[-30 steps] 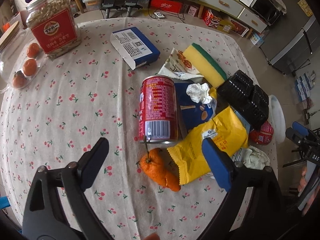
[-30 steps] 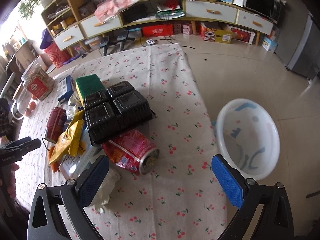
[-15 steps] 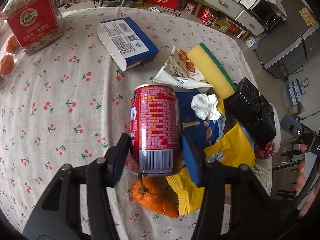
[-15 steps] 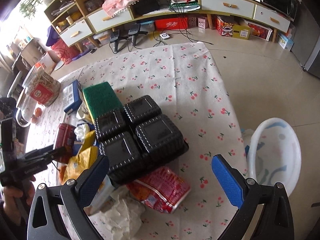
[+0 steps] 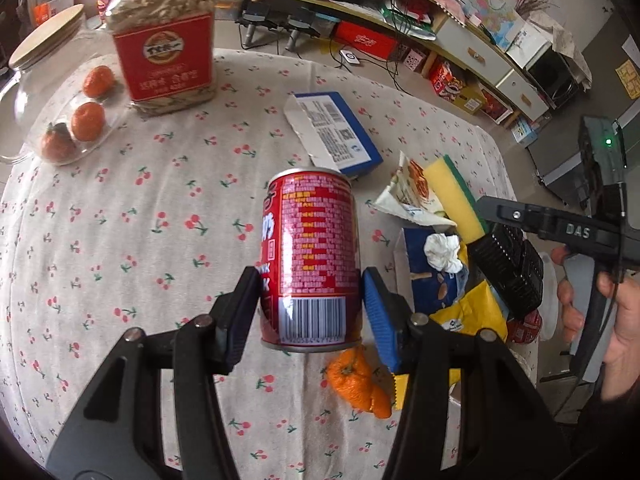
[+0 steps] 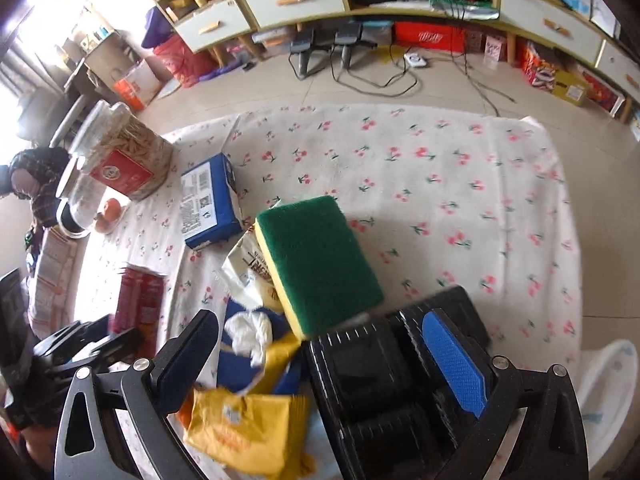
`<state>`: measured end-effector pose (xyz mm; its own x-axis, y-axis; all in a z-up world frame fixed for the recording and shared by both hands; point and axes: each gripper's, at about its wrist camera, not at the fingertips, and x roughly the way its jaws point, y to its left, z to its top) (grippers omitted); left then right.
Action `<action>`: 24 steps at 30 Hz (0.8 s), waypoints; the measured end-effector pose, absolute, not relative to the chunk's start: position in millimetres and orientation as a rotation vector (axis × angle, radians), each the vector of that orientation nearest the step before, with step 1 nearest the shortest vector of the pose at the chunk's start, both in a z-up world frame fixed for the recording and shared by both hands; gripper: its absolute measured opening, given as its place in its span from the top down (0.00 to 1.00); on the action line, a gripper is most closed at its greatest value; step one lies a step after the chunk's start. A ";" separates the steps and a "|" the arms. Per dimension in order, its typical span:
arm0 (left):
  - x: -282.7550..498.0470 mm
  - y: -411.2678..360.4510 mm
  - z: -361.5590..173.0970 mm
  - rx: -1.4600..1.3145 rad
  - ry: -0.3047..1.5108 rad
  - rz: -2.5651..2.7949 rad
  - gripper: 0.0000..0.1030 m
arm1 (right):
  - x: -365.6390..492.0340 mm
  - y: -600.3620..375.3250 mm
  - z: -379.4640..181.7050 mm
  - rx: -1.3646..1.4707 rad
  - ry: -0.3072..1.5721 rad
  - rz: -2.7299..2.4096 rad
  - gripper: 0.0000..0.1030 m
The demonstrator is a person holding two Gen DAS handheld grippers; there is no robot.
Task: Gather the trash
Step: 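Lift the red can with the left tool while the right tool grasps the blue box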
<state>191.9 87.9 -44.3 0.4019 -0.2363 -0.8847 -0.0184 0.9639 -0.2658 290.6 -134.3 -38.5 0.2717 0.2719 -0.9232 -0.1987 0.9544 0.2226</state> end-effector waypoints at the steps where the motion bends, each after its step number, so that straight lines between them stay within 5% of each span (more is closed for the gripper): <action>1: 191.6 91.5 -43.8 -0.253 1.147 -0.130 0.47 | 295.6 -130.2 -42.7 0.063 1.260 0.305 0.04; 12: 180.9 133.5 -33.5 -0.285 1.109 -0.040 0.47 | 323.7 -38.2 -45.2 -0.129 1.228 0.384 0.05; 21: 181.0 149.8 -35.4 -0.314 1.121 -0.017 0.47 | 342.4 28.2 -74.9 -0.202 1.234 0.464 0.23; 24: 178.8 156.2 -33.3 -0.334 1.119 -0.017 0.47 | 343.0 31.0 -87.5 -0.215 1.261 0.437 0.40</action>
<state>178.8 156.2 -33.3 0.4416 -0.1801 -0.8789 -0.1530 0.9502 -0.2716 343.0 31.0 -87.5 0.2368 0.1992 -0.9509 -0.4312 0.8986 0.0808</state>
